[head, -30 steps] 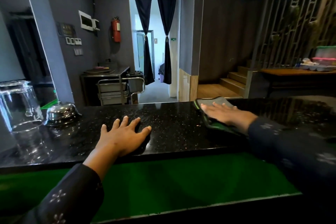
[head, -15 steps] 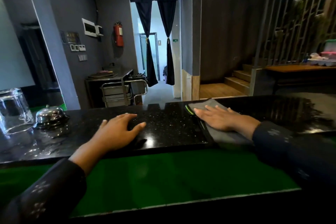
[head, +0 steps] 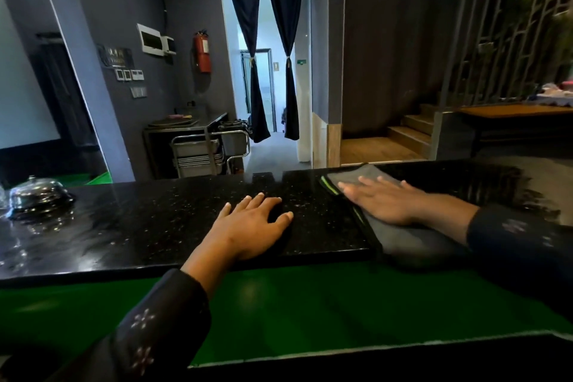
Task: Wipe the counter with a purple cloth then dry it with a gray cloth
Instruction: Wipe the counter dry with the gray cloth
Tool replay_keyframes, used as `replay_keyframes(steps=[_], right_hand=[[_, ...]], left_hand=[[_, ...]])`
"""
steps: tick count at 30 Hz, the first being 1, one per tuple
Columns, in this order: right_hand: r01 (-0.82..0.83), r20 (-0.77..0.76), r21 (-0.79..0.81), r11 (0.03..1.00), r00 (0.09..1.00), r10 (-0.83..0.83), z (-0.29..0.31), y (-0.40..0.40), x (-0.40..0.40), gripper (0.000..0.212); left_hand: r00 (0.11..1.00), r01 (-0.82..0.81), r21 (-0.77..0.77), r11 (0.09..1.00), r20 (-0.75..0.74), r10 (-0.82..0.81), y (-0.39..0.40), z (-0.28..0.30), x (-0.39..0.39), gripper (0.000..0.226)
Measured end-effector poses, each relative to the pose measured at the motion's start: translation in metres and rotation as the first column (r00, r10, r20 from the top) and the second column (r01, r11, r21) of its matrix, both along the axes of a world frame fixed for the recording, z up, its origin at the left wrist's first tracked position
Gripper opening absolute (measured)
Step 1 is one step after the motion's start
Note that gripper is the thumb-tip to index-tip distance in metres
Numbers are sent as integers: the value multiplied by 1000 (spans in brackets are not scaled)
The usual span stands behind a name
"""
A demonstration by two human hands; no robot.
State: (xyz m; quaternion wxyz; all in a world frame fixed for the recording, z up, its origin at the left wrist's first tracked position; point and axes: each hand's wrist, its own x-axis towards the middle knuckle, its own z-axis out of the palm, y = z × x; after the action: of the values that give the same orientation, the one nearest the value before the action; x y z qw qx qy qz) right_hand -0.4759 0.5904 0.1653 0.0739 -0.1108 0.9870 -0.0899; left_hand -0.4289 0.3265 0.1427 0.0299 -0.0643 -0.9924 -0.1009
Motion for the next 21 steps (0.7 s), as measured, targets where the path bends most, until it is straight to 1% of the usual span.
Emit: replay_keyframes(steps=[1, 2, 4, 5, 6, 7, 9, 11, 12, 13, 15, 17, 19, 21], right_hand=[[17, 8, -13, 1000, 1000, -16, 3, -3, -12, 62], [41, 17, -32, 999, 999, -41, 6, -10, -25, 67], [130, -8, -46, 990, 991, -130, 6, -29, -53, 90], [133, -34, -19, 991, 990, -134, 6, -44, -64, 93], [90, -50, 6, 996, 995, -90, 4, -61, -68, 88], [12, -55, 20, 1000, 998, -11, 1, -77, -68, 82], [-143, -22, 39, 989, 989, 144, -3, -98, -59, 74], [-217, -19, 39, 975, 976, 217, -4, -93, -59, 70], [-207, -29, 28, 978, 978, 208, -4, -82, -63, 69], [-161, -42, 8, 987, 986, 161, -4, -65, -69, 71], [-3, -64, -42, 999, 998, 0, -4, -24, -76, 74], [123, -69, -36, 992, 990, -125, -3, 14, -73, 73], [148, -38, -1, 989, 988, -148, -3, 32, -57, 73], [75, -36, 9, 997, 997, -75, -3, 29, -24, 73]], left_hand=[[1000, -6, 0, 1000, 2, 6, 0, 1, -1, 62], [1000, -10, -2, 1000, 5, 10, 0, 2, -1, 61], [1000, -13, -15, 1000, 8, 13, 0, 2, 1, 61], [1000, -14, -24, 1000, 5, 14, 1, 4, 1, 61], [1000, -13, -33, 999, 8, 14, 2, 5, 0, 61], [1000, -14, -41, 999, 10, 15, 2, 6, 0, 61], [1000, -22, -50, 999, 18, 23, 3, 6, 0, 61], [999, -19, -46, 999, 39, 21, 3, 8, 2, 61], [999, -16, -43, 999, 47, 18, 3, 9, 4, 62], [999, -13, -38, 999, 52, 15, 3, 10, 5, 62], [998, -9, -27, 1000, 57, 10, 4, 11, 7, 62], [999, -16, -28, 999, 40, 17, 4, 11, 6, 61], [999, -19, -33, 999, 26, 20, 5, 10, 7, 61], [1000, -19, -31, 999, 18, 20, 6, 9, 8, 61]])
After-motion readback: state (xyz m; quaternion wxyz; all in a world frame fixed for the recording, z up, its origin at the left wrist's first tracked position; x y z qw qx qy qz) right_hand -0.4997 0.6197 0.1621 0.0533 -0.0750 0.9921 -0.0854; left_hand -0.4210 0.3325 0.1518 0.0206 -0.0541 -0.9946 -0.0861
